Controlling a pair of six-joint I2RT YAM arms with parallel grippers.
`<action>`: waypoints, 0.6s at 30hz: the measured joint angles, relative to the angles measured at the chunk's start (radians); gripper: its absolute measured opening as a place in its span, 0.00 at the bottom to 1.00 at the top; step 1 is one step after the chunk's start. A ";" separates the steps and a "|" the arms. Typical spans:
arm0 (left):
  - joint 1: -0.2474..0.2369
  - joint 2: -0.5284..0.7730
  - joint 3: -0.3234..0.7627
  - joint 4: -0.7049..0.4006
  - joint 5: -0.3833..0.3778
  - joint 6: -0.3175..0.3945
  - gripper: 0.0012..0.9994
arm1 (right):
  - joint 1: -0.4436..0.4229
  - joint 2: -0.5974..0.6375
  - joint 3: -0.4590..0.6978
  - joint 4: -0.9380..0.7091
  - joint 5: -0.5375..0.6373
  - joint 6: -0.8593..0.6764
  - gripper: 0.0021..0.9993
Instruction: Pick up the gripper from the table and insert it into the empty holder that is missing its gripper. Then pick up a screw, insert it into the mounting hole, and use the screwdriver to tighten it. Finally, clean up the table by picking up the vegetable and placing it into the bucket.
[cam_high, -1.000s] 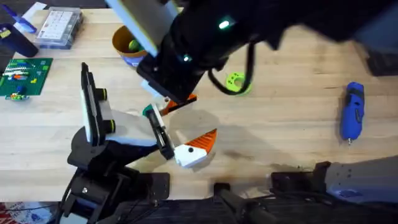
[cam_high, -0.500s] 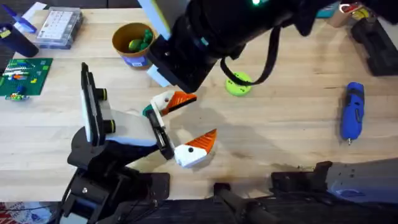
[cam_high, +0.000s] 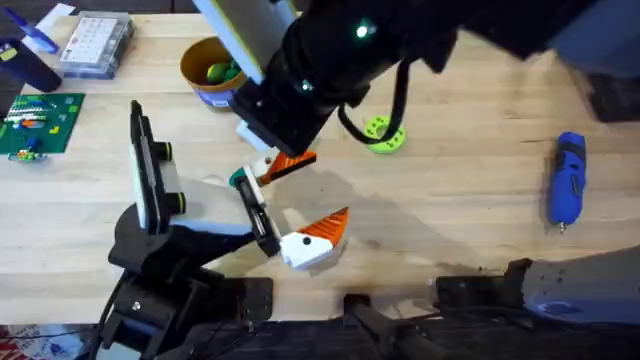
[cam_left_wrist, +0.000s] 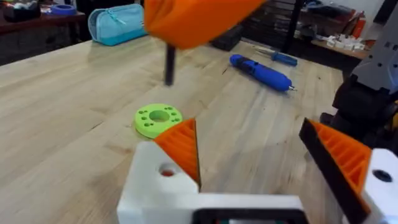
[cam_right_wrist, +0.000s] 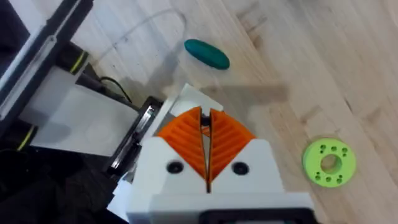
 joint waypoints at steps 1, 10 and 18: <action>0.000 0.000 0.000 0.000 0.000 0.000 0.99 | 0.000 0.001 -0.010 0.011 -0.010 -0.003 0.01; 0.000 0.000 0.000 0.000 0.000 0.000 0.99 | 0.000 0.004 -0.059 0.033 -0.049 -0.008 0.01; 0.000 0.000 0.000 0.000 0.000 0.000 0.99 | 0.000 0.004 -0.123 0.068 -0.067 -0.008 0.01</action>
